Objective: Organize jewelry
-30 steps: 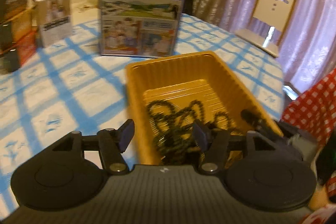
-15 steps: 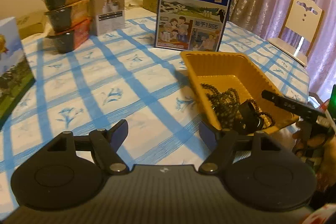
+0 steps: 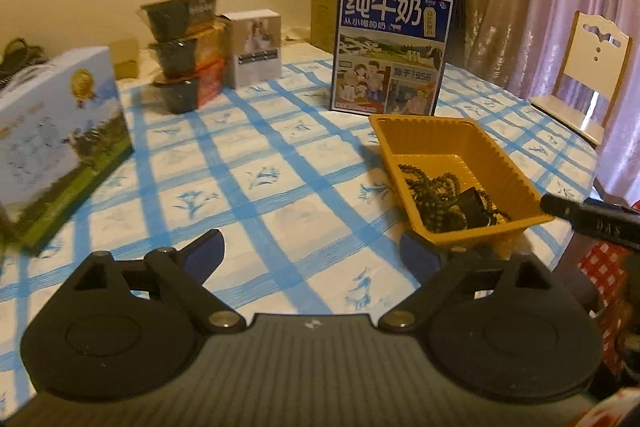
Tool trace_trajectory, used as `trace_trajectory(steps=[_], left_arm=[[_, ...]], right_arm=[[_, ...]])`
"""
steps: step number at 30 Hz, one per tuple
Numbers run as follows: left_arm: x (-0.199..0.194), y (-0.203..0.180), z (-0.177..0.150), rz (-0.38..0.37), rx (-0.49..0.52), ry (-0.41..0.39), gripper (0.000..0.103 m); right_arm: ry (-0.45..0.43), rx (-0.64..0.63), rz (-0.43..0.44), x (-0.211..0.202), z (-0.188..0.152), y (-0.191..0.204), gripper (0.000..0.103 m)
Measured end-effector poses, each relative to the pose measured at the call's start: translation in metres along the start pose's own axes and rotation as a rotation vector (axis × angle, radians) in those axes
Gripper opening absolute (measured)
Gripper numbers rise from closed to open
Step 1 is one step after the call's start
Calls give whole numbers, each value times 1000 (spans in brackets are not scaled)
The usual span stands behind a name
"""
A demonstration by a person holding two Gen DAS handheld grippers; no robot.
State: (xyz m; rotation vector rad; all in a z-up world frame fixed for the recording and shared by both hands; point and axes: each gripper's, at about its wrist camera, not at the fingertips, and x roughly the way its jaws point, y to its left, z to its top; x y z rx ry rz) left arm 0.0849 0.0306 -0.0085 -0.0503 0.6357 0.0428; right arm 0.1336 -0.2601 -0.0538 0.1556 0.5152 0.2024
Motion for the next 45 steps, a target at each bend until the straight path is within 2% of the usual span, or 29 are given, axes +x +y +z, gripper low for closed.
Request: trace_trajectory(steps=[7,16,30,45], left_arm=[[-49,10,-16,-30,-30,-18,93],[-82,19,-38,-14,-57,58,93],[-85,16,-54,-5,-60,109,93],[-78,7,-55,-7,-37,124,93]], right_arm=[[77,-51,67,-48,-23,63,89],[190,-48,143,-80,-32,92,89],[220,-76,183,-93,-41,100,89],[237,-64,177,-89,-43,93,89]])
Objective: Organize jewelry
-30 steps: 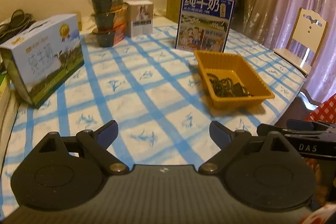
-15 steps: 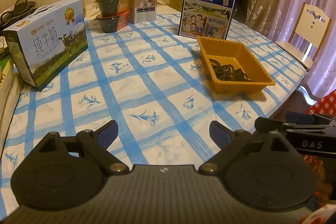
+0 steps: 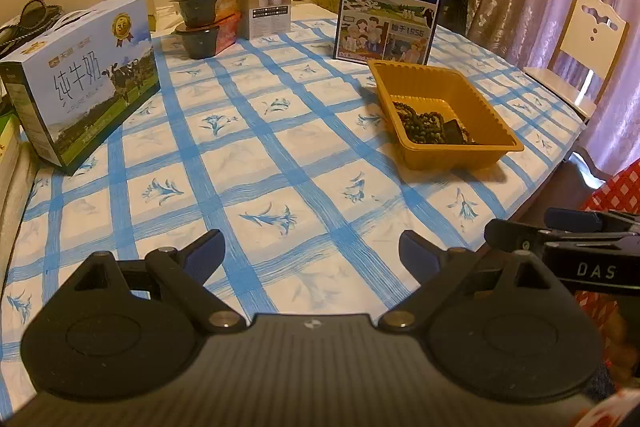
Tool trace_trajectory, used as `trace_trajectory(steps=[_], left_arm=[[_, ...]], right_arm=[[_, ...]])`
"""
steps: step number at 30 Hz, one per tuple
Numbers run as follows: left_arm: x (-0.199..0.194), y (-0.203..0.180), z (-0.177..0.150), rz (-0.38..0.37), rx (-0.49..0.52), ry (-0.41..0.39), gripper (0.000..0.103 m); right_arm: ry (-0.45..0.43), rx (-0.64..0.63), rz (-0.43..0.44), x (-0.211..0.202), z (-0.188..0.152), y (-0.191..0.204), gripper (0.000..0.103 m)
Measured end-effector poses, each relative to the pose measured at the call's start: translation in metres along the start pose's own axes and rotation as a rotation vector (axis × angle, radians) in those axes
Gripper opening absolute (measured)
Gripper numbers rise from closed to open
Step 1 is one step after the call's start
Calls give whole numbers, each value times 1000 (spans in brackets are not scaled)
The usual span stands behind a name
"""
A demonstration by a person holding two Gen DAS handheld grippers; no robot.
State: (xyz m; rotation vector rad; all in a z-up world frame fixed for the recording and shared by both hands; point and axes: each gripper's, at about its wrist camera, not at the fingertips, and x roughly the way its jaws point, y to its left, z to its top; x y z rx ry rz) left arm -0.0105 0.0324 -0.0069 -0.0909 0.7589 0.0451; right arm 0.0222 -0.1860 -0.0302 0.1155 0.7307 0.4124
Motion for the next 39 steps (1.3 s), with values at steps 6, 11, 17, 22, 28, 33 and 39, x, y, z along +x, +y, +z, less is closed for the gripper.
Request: trace_trajectory(steps=[6,11,17,22,28,33,39], left_arm=[[2,-2,0,-3,6,3,93],[2,-2,-1,-1,4,3,93],[2,-3,-1,-2,5,2,93],[1,-3,-1,-3,5,1,93],[1,-4,0,-3,8,1,93],[2,-6,0,-3,10,1,93],[2,-6,0,-3,9,0,93]], right_arm=[[-1,0,-3,1,-1,-1,89],[-1,0,-2,1,-1,-1,89],[-1,0,-1,1,-1,-3,89],[-2,1,-1,1,-1,-2,89],[-1,1,0,1,-1,-3,89],[-1,2,-1,1,-1,-2,89],[-2,1,0,1,-1,-2,89]])
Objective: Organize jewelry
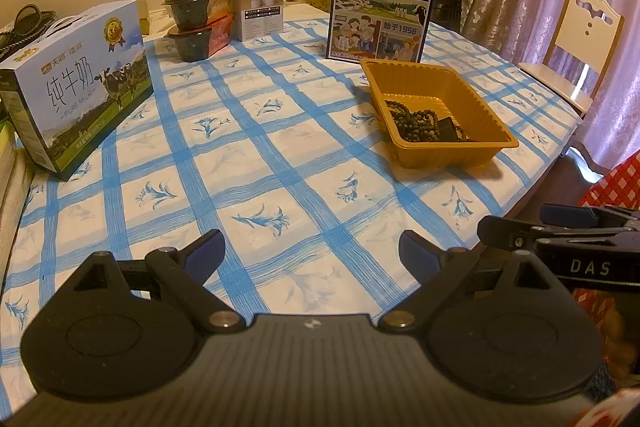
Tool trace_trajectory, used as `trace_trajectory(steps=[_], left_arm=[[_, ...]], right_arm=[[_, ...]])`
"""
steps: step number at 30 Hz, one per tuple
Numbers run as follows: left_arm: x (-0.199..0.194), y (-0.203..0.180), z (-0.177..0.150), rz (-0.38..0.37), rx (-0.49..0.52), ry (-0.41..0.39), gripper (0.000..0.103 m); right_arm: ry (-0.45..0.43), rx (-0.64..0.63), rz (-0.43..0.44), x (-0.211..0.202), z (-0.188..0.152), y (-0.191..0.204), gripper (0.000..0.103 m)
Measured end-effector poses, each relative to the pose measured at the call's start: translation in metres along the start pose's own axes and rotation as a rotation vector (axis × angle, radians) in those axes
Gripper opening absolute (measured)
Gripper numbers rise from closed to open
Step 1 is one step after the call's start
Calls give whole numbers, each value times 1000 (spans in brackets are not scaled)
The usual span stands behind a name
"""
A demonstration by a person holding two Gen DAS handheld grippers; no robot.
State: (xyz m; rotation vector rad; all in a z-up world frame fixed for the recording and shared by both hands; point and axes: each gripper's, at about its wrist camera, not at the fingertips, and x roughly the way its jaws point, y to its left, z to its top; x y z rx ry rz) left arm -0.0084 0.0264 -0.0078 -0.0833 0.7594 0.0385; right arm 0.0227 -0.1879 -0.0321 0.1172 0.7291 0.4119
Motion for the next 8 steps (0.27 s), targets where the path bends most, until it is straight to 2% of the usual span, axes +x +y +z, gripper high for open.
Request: trace_trajectory(steps=[8], left_arm=[[0,-4,1,1,6,-1,93]], right_arm=[[-4,-3,-6,0,1,-2,89]])
